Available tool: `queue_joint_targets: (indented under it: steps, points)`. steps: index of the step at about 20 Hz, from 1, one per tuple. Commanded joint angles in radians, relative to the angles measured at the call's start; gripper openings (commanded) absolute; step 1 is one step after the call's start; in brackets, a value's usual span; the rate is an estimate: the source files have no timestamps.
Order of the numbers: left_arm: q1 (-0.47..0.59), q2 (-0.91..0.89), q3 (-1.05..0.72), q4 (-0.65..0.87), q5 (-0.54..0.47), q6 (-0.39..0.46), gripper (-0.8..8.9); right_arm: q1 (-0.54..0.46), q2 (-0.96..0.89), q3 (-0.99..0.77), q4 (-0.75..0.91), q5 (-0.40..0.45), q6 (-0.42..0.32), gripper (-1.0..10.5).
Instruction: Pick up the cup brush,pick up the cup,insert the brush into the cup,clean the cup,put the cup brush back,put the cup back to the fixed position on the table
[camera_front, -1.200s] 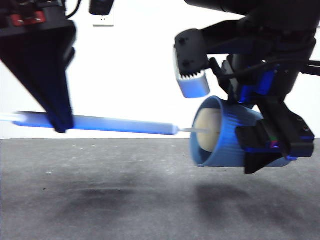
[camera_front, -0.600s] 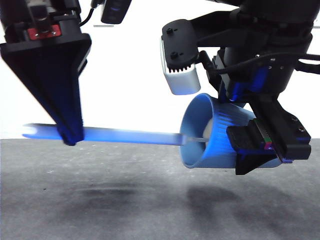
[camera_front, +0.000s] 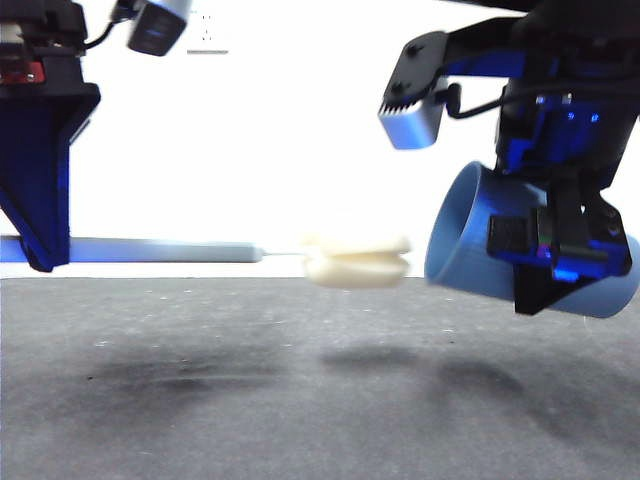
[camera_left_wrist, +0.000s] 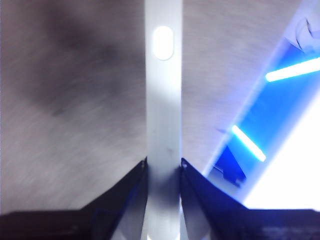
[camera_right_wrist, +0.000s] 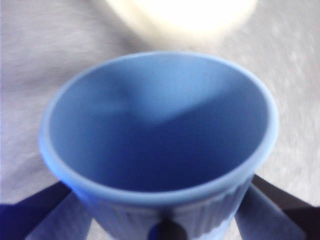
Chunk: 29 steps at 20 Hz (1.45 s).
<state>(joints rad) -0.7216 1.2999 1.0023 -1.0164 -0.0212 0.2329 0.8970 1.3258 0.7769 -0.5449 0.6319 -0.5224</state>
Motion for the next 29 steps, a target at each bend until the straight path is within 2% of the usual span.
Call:
queue_joint_targets:
  steps: [1,5,8,13,15,20,24,29]
  points:
    - [0.047,-0.020,0.001,0.018,-0.004,-0.080,-0.08,-0.027,-0.035,0.003,0.005,0.003,0.119,-0.1]
    - [0.143,-0.025,0.000,0.121,-0.003,-0.247,-0.09,-0.068,-0.125,0.019,0.014,-0.011,0.328,-0.1]
    - [0.169,-0.015,0.000,0.293,-0.001,-0.406,-0.09,-0.074,-0.216,0.021,0.042,-0.081,0.464,-0.1]
    - [0.172,0.096,0.000,0.430,-0.004,-0.550,-0.09,-0.073,-0.336,0.021,0.122,-0.211,0.609,-0.1]
    - [0.172,0.175,0.000,0.475,-0.003,-0.599,-0.09,-0.072,-0.370,0.022,0.133,-0.240,0.631,-0.1]
    - [0.162,0.314,0.000,0.555,-0.005,-0.652,-0.09,-0.072,-0.408,0.022,0.132,-0.241,0.647,-0.1]
    - [0.157,0.379,0.000,0.618,-0.008,-0.682,-0.09,-0.072,-0.409,0.022,0.132,-0.242,0.659,-0.1]
    - [0.157,0.435,0.000,0.627,-0.026,-0.706,-0.09,-0.072,-0.410,0.021,0.129,-0.241,0.661,-0.1]
